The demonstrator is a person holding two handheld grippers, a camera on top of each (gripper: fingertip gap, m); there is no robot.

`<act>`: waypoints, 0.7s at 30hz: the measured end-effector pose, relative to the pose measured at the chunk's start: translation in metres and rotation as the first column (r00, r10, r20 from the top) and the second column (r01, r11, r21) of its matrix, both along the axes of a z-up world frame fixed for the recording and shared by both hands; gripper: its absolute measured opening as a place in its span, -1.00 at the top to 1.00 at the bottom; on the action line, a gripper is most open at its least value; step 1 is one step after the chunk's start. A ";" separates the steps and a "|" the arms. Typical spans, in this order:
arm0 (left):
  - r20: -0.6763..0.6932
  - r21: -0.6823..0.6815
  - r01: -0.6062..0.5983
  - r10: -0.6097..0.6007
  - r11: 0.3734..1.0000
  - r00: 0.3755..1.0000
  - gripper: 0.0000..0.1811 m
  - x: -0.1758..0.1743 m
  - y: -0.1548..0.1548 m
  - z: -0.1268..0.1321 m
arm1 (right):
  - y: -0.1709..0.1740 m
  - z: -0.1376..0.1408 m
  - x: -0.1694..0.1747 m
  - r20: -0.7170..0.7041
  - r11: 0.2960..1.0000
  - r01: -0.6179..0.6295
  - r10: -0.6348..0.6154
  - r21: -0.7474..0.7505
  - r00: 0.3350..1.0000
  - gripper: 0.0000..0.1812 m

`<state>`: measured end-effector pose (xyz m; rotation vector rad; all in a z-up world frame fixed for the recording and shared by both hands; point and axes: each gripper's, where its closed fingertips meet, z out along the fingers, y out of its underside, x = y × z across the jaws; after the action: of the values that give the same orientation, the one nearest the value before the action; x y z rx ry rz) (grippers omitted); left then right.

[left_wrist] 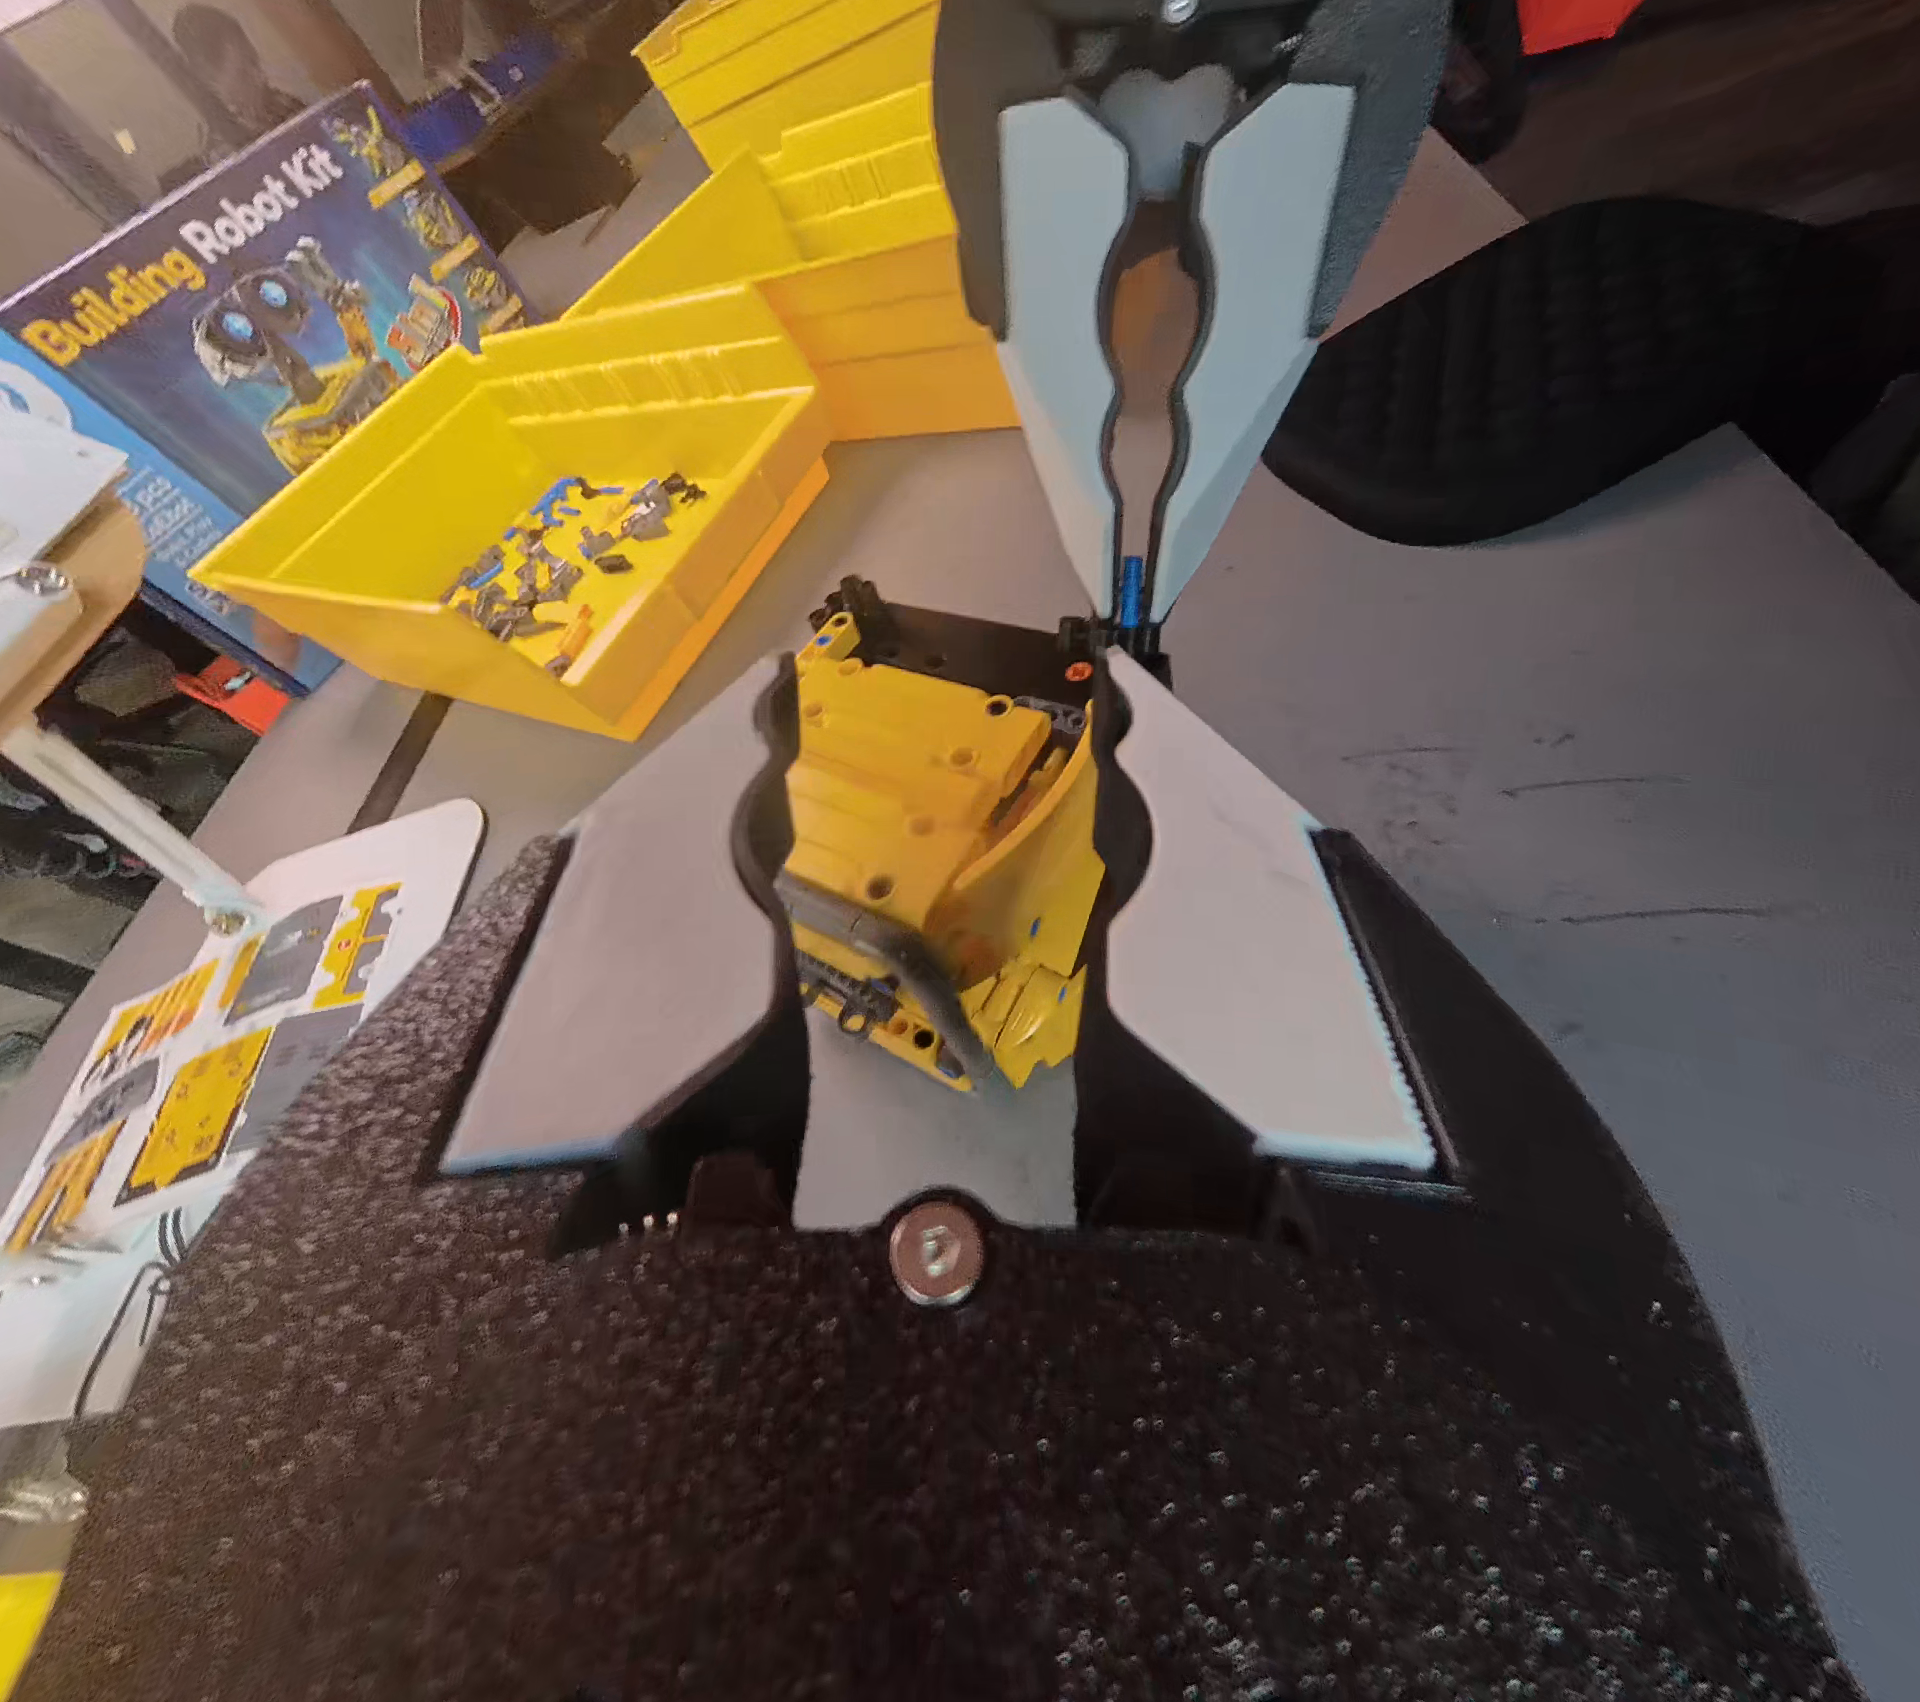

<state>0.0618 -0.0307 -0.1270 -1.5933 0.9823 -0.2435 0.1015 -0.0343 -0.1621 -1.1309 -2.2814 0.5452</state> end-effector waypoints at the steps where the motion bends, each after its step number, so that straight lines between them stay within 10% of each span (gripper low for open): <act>1: -0.020 0.010 0.018 -0.017 1.000 1.000 0.46 0.007 -0.003 0.002 | -0.001 0.001 -0.001 -0.003 1.000 -0.006 0.006 0.003 1.000 0.95; 10: -0.091 -0.134 0.089 -0.102 0.987 0.991 0.92 0.035 -0.019 -0.013 | -0.021 0.029 -0.007 -0.058 0.993 -0.111 0.113 0.032 0.992 0.95; 21: -0.024 -0.122 0.100 -0.104 0.987 0.994 0.94 0.036 -0.019 -0.010 | -0.017 0.031 -0.010 -0.083 0.995 -0.067 0.073 0.070 0.994 0.89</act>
<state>0.0981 -0.0495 -0.1371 -1.6627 1.0913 -0.3561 0.0918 -0.0510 -0.1306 -0.9801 -2.2555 0.5294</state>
